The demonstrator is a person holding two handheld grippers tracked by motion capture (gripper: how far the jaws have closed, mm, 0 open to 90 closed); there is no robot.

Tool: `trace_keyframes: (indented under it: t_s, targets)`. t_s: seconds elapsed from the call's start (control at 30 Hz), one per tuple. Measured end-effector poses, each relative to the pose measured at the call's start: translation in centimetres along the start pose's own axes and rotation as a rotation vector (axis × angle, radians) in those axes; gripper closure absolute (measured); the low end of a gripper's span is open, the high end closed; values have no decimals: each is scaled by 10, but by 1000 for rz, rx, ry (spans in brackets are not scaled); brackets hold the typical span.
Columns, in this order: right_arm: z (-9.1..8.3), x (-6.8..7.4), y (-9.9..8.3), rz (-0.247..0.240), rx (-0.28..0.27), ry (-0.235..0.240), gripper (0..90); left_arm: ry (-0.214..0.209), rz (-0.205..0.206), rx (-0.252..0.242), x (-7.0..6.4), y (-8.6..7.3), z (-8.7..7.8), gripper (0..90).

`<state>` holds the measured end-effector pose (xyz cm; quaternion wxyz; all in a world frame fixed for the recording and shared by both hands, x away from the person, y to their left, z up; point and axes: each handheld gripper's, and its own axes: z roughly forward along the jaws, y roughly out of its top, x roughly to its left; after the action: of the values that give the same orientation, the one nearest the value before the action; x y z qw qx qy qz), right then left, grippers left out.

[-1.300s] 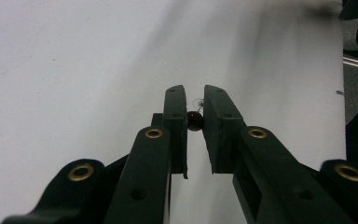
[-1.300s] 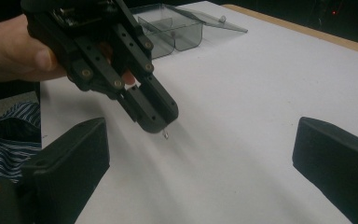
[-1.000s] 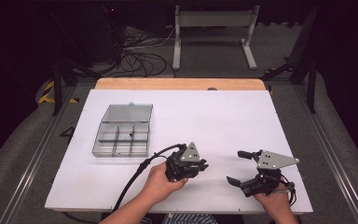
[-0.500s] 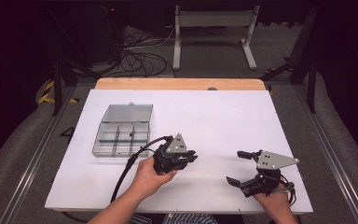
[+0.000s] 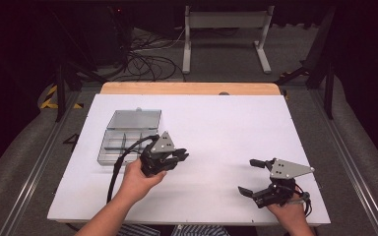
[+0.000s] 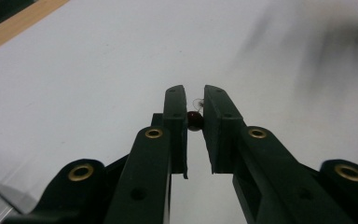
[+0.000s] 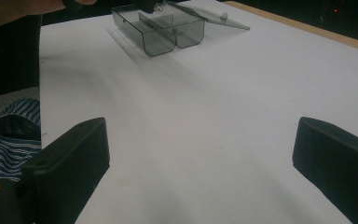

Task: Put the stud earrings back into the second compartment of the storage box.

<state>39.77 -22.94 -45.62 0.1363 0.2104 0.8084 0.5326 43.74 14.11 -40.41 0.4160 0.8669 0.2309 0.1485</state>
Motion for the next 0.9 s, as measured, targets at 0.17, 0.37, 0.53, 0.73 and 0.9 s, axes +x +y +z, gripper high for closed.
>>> trace_keyframes:
  t_s: [0.17,0.37,0.53,0.73,0.9]
  targets:
    - [0,0,0,1,2,-1,41,26,-16,-5,10,-5,-11,799]
    - [1,1,0,0,8,0,41,60,-38,-4,22,-12,-24,799]
    - [2,1,0,-2,9,-1,41,89,-55,-7,32,-19,-35,799]
    - [2,1,0,-3,13,-1,41,124,-79,0,44,-28,-46,799]
    - [3,1,0,-3,14,-2,41,148,-104,14,53,-36,-51,799]
